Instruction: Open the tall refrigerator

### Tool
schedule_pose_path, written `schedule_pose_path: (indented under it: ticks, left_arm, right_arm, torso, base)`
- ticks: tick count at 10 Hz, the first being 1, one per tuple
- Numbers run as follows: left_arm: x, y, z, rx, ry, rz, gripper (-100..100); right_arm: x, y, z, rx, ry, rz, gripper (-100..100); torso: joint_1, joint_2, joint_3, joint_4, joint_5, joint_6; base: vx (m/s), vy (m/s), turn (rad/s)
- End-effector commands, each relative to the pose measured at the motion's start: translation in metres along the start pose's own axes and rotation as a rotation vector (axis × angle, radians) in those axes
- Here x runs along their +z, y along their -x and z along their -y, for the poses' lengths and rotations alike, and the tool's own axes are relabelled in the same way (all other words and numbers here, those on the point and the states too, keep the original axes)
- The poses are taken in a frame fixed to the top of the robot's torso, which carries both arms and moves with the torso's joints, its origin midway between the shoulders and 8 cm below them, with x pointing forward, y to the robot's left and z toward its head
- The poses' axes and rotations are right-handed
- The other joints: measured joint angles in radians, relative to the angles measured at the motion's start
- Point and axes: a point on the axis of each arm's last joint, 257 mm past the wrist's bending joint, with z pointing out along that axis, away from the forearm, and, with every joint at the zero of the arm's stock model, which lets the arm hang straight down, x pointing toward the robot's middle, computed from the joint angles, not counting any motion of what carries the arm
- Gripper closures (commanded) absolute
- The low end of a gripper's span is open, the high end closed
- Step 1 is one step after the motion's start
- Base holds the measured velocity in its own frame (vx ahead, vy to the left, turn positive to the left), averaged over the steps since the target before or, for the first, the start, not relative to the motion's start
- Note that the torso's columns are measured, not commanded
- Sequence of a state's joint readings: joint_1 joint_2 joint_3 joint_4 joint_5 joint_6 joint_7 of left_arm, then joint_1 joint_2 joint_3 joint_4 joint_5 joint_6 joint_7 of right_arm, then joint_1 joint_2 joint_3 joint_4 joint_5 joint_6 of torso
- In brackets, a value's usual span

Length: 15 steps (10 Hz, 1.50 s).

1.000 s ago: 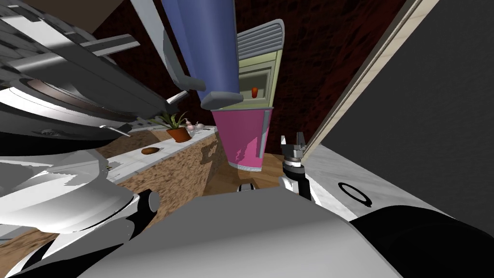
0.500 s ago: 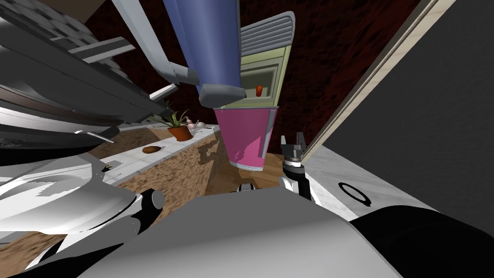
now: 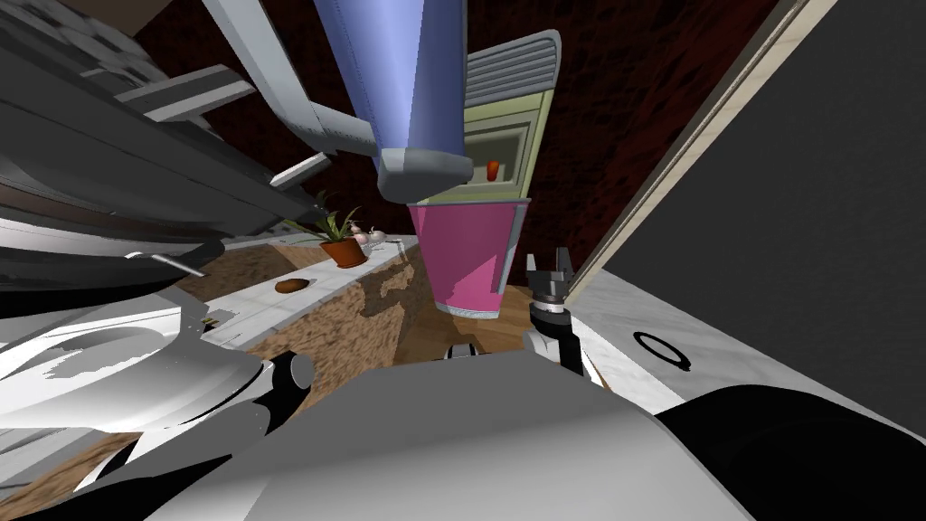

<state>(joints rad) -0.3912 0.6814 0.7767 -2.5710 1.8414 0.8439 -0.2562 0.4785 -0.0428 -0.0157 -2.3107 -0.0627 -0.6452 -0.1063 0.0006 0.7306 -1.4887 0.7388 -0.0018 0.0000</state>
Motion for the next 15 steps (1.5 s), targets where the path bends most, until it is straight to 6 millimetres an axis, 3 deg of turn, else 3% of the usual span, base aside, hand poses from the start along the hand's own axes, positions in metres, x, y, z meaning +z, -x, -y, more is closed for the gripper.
schedule_pose_path:
  ticks: [1, 5, 6, 9, 12, 15]
  left_arm:
    - [0.0, -0.007, 0.017, -0.023, -0.054, -0.022, 100]
    - [0.001, -0.025, 0.028, -0.064, -0.094, -0.084, 100]
    - [0.006, -0.022, 0.023, -0.059, -0.059, -0.089, -100]
    - [0.011, -0.009, 0.033, -0.058, -0.058, -0.085, -100]
    - [0.017, 0.003, 0.045, -0.055, -0.058, -0.078, -100]
    - [0.021, 0.012, 0.054, -0.052, -0.059, -0.072, -100]
  right_arm:
    - [0.0, 0.0, 0.0, 0.0, 0.0, 0.0, 0]
    - [0.0, 0.0, 0.0, 0.0, 0.0, 0.0, 0]
    - [0.0, 0.0, 0.0, 0.0, 0.0, 0.0, 0]
    - [0.0, 0.0, 0.0, 0.001, 0.0, 0.0, 0]
    - [0.0, 0.0, 0.0, 0.0, 0.0, 0.0, 0]
    - [0.0, 0.0, 0.0, 0.0, 0.0, 0.0, 0]
  torso:
    - [0.0, -0.003, -0.002, -0.001, -0.002, 0.001]
    - [-0.006, -0.005, -0.005, -0.002, -0.004, 0.003]
    - [-0.003, -0.004, -0.003, -0.002, -0.003, 0.002]
    - [-0.02, 0.004, 0.008, -0.003, -0.008, 0.003]
    - [0.002, 0.006, 0.009, 0.0, 0.002, 0.0]
    - [-0.002, 0.009, 0.003, 0.007, -0.003, -0.001]
  base:
    - [0.045, 0.338, -0.128]
    - [0.001, 0.297, -0.086]
    - [-0.017, 0.161, -0.054]
    - [-0.026, -0.057, 0.001]
    - [-0.022, -0.031, -0.022]
    - [-0.018, -0.005, -0.011]
